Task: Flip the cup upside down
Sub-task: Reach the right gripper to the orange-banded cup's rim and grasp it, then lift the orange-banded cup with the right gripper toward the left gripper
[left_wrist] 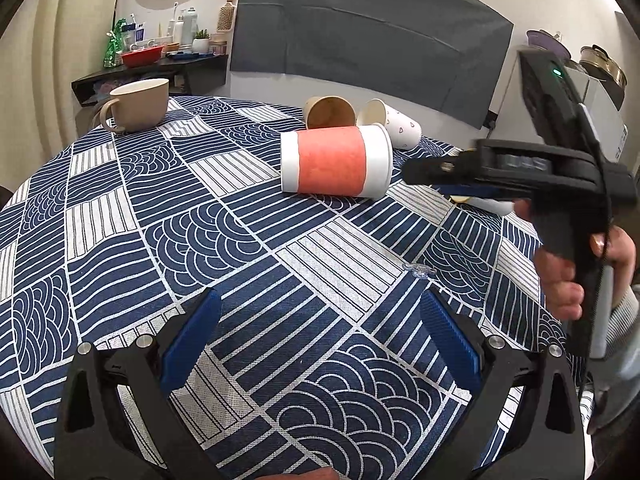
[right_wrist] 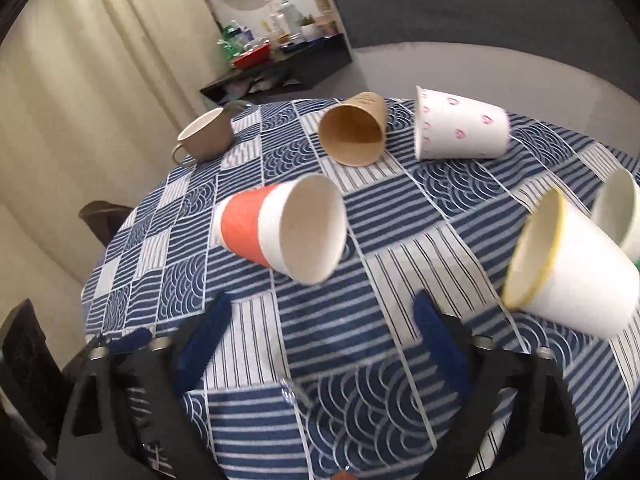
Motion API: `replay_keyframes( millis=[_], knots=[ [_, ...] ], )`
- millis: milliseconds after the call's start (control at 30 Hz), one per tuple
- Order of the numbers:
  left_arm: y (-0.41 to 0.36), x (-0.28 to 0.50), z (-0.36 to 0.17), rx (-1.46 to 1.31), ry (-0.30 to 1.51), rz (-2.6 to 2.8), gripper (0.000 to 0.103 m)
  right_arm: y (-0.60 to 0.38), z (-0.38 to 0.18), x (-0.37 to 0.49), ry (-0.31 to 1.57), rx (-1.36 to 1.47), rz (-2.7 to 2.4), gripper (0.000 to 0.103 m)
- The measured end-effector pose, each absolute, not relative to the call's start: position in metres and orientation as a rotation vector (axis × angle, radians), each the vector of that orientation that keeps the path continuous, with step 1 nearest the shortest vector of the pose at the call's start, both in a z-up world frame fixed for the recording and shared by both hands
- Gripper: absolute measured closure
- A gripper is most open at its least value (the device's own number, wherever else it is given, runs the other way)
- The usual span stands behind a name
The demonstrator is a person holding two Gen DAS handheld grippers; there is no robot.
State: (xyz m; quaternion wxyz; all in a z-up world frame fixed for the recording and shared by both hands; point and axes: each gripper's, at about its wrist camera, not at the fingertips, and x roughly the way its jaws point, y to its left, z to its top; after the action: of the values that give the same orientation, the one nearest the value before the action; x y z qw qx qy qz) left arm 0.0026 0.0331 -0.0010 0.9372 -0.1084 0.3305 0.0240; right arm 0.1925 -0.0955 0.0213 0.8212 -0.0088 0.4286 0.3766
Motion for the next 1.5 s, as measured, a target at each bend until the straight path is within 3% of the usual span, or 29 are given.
replay_keyframes(
  millis=[133,233,300,467,1500],
  knots=[
    [0.033,0.003,-0.001,-0.22,0.676,0.031,0.006,-0.077,0.021,0.204,0.896,-0.008,0.838,0.036],
    [0.033,0.004,-0.001,-0.223,0.679,0.016,0.006,-0.069,0.019,0.208,0.898,-0.001,0.86,0.057],
    [0.033,0.005,-0.002,-0.225,0.684,0.008,0.006,-0.065,0.018,0.209,0.901,0.007,0.892,0.081],
    [0.032,0.007,-0.003,-0.226,0.692,-0.013,0.006,-0.07,0.018,0.203,0.891,0.027,0.911,0.097],
    [0.037,0.012,-0.008,-0.254,0.725,0.021,0.006,-0.156,0.015,0.094,0.888,-0.026,0.831,0.099]
  ],
)
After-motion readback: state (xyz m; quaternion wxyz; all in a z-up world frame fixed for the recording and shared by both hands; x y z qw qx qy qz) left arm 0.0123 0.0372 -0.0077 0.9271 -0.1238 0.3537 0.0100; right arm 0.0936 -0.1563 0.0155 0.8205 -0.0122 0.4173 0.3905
